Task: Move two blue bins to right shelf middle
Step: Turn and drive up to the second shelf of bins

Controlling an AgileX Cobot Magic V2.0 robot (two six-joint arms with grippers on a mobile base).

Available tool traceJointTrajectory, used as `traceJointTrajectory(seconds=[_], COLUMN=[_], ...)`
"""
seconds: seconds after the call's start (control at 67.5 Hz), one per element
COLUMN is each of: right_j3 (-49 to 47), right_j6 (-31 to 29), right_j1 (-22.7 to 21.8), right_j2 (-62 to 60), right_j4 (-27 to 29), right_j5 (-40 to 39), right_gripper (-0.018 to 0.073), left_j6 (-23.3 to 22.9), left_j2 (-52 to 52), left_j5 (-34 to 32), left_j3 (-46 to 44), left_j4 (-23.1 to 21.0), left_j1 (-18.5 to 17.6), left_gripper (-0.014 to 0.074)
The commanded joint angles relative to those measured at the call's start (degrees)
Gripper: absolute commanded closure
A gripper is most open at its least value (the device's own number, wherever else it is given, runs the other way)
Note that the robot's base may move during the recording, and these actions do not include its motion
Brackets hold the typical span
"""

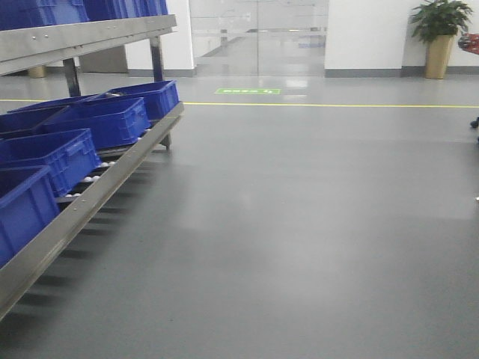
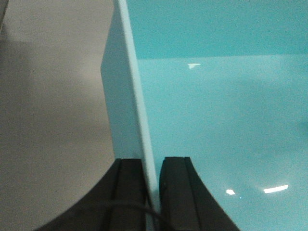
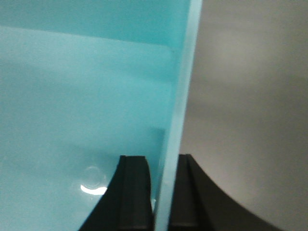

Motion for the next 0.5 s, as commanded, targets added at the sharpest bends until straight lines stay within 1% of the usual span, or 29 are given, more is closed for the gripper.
traceJointTrajectory(seconds=[0.0, 0.415, 0.489], right_j3=[-0.4, -0.4, -0.4], right_j6=[-0.9, -0.9, -0.9], right_j1=[-0.4, -0.4, -0.4], right_j2=[-0.3, -0.3, -0.3], right_j4=[-1.3, -1.3, -1.3], right_j5=[-3.2, -11.7, -12.8], right_gripper=[0.0712, 0.0712, 0.0712], left_j6=[0.8, 0.8, 0.8], left_j2=[-0.9, -0.9, -0.9], left_j5=[-6.4, -18.3, -19.2], left_j3=[-0.7, -0.7, -0.7], left_j4=[-0.2, -0.2, -0.2], left_j1=[0.0, 0.0, 0.0], left_gripper=[0.0707, 0.0707, 0.0707])
